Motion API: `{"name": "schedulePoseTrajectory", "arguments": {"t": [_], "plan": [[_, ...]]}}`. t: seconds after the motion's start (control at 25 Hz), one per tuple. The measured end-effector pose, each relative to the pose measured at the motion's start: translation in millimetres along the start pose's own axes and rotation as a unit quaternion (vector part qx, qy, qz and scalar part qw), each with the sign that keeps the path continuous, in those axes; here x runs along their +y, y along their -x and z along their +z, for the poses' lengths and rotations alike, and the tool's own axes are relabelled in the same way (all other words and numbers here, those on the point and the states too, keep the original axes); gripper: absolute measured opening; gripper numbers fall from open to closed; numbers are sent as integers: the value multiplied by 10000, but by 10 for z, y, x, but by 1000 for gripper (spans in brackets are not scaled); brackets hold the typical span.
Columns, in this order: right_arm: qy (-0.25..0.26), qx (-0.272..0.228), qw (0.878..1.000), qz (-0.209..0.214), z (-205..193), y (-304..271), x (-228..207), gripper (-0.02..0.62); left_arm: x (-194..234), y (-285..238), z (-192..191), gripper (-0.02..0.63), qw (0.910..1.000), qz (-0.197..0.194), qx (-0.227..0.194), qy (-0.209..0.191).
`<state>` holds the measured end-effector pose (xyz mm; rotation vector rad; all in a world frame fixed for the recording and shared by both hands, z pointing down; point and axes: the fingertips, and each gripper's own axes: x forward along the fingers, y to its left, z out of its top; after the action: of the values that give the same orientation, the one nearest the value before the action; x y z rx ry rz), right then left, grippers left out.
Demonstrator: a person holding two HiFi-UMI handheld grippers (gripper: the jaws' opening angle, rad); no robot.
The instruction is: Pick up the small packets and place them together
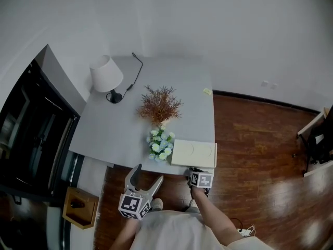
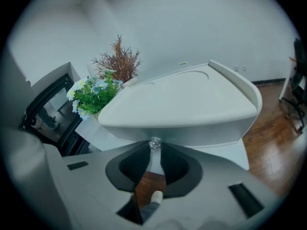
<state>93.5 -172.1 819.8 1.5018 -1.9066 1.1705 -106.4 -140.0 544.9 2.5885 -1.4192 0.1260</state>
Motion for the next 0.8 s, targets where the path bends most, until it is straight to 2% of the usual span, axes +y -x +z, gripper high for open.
{"name": "schedulePoseTrajectory", "arguments": {"t": [0.2,0.4,0.6,0.8], "plan": [[397,397,9980,306,-223,125,71,66,-25,-35,-44,367,10000,-58,10,19],[243,927,9910,935,-713,372,233,67,-57,-90,-45,367,9999,-171,-15,21],[197,1204,9871,1042,-1072,502,294,67,-121,-147,-62,367,9994,-355,6,39],[-119,1020,9892,1044,-1094,513,288,69,-200,-176,-83,367,9984,-560,57,10]]}}
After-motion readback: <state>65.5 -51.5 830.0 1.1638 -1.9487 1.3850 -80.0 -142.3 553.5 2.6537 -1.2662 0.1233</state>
